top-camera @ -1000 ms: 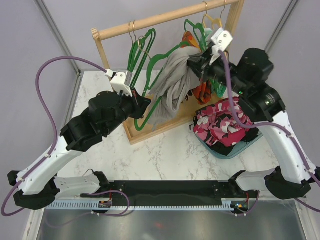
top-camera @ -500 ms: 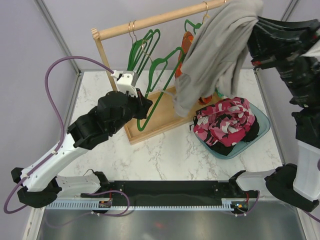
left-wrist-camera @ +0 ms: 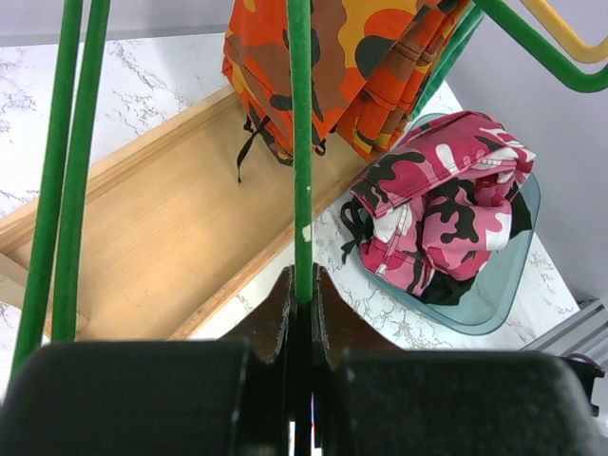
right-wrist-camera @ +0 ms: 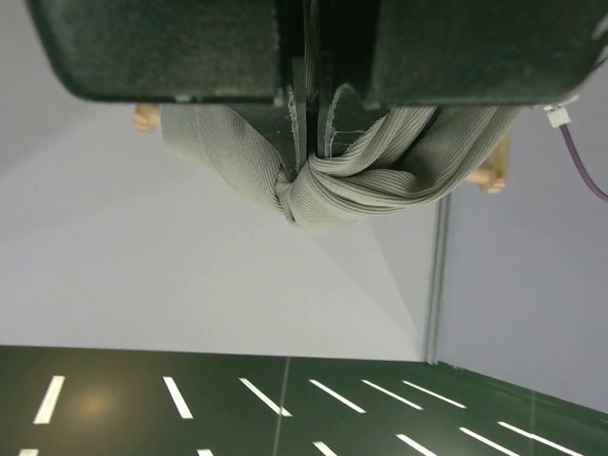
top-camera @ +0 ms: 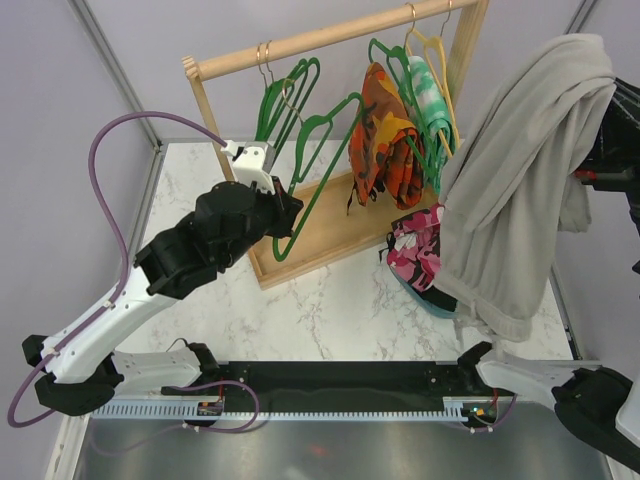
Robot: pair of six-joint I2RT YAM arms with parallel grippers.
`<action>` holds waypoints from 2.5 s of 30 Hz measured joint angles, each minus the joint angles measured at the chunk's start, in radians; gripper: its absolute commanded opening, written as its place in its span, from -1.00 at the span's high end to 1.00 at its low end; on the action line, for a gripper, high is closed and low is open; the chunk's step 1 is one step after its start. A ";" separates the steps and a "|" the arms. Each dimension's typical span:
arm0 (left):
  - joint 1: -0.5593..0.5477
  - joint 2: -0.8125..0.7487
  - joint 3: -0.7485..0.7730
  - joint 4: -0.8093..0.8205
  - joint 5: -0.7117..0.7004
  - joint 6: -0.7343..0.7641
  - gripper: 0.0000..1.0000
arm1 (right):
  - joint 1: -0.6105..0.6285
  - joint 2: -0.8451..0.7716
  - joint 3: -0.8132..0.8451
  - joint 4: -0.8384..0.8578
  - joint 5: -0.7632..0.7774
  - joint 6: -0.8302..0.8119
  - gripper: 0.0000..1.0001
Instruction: Remove the trousers from the hanger
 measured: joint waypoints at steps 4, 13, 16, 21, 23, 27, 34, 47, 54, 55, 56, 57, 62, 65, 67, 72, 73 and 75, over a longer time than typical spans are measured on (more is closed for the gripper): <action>0.000 0.000 0.004 0.000 0.000 0.004 0.95 | -0.032 -0.080 -0.107 -0.025 0.073 -0.033 1.00; 0.000 -0.008 0.005 -0.001 0.000 0.009 0.95 | -0.119 -0.260 -0.369 -0.036 0.264 -0.064 1.00; 0.000 -0.013 0.005 -0.002 0.000 0.010 0.96 | -0.146 -0.326 -0.481 -0.029 0.329 -0.064 1.00; 0.000 -0.020 0.008 -0.008 0.000 0.010 0.96 | -0.174 -0.411 -0.669 -0.021 0.428 -0.061 1.00; 0.000 -0.022 0.010 -0.008 0.001 0.010 0.95 | -0.179 -0.435 -0.743 -0.019 0.456 -0.055 1.00; 0.000 -0.025 0.012 -0.008 0.001 0.010 0.95 | -0.179 -0.449 -0.849 -0.026 0.504 -0.037 1.00; 0.000 -0.031 0.012 -0.008 0.001 0.010 0.95 | -0.179 -0.436 -0.974 -0.006 0.588 -0.026 1.00; 0.000 -0.058 0.012 -0.008 0.002 0.011 0.95 | -0.185 -0.381 -1.203 0.040 0.609 0.011 1.00; 0.000 -0.064 0.012 -0.008 0.003 0.018 0.95 | -0.289 -0.294 -1.287 0.057 0.532 0.068 1.00; 0.000 -0.064 0.012 -0.008 0.003 0.018 0.96 | -0.314 -0.283 -1.302 0.059 0.512 0.078 1.00; 0.000 -0.065 0.012 -0.008 0.003 0.019 0.95 | -0.341 -0.274 -1.316 0.059 0.490 0.091 1.00; 0.000 -0.066 0.012 -0.008 0.003 0.019 0.95 | -0.372 -0.267 -1.332 0.061 0.465 0.103 1.00; 0.000 -0.072 0.012 -0.008 0.003 0.025 0.95 | -0.512 -0.248 -1.404 0.065 0.332 0.150 1.00; 0.000 -0.072 0.015 -0.008 0.003 0.029 0.95 | -0.589 -0.223 -1.440 0.078 0.248 0.164 1.00; 0.000 -0.071 0.018 -0.008 0.003 0.030 0.95 | -0.640 -0.199 -1.464 0.091 0.187 0.171 1.00; 0.000 -0.063 0.035 -0.010 0.003 0.036 0.95 | -0.729 -0.193 -1.494 0.094 0.060 0.183 0.84; 0.000 -0.059 0.039 -0.009 0.002 0.037 0.95 | -0.742 -0.201 -1.494 0.094 0.037 0.183 0.61; 0.000 -0.049 0.054 -0.011 0.002 0.041 0.95 | -0.765 -0.223 -1.493 0.092 0.001 0.185 0.32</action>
